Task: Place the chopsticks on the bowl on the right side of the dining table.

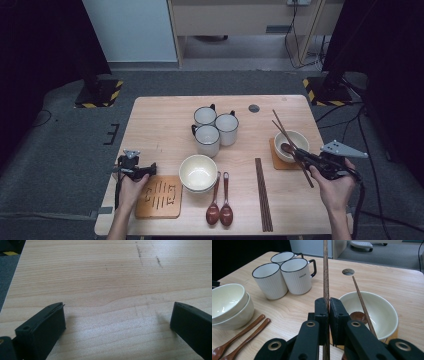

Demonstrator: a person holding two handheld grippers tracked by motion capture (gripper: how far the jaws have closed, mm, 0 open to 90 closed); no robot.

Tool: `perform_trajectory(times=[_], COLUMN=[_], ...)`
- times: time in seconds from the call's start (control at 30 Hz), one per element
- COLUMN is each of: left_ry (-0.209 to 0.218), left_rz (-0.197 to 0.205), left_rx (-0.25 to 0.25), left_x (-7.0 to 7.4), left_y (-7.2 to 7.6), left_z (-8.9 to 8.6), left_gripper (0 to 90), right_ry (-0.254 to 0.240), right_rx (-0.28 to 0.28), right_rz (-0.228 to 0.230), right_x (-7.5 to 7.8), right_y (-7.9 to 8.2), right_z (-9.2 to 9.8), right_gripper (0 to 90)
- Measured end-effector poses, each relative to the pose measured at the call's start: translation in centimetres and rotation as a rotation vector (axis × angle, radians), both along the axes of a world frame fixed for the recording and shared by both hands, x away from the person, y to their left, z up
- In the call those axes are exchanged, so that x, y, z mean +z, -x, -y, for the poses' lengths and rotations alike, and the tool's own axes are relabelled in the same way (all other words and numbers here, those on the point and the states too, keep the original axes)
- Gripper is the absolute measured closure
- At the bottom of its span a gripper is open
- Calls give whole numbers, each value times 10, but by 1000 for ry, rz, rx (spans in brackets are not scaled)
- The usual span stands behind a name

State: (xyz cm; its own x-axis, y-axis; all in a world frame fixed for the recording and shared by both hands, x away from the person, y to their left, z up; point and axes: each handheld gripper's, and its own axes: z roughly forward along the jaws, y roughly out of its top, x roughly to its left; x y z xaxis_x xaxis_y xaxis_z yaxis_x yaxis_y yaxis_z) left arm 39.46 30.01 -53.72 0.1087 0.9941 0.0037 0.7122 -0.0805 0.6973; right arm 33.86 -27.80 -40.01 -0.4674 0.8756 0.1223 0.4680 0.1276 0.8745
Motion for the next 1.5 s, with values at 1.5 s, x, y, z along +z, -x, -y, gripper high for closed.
perform_trajectory(times=[1.5], left_ry=[0], left_rz=[0], left_rx=[0], left_x=[0], left_y=[0], left_z=[0], left_gripper=[0], right_ry=[-6], right_rx=[35], right_rz=[-28], right_x=[4], right_y=[-67], right_z=[52], right_gripper=[852])
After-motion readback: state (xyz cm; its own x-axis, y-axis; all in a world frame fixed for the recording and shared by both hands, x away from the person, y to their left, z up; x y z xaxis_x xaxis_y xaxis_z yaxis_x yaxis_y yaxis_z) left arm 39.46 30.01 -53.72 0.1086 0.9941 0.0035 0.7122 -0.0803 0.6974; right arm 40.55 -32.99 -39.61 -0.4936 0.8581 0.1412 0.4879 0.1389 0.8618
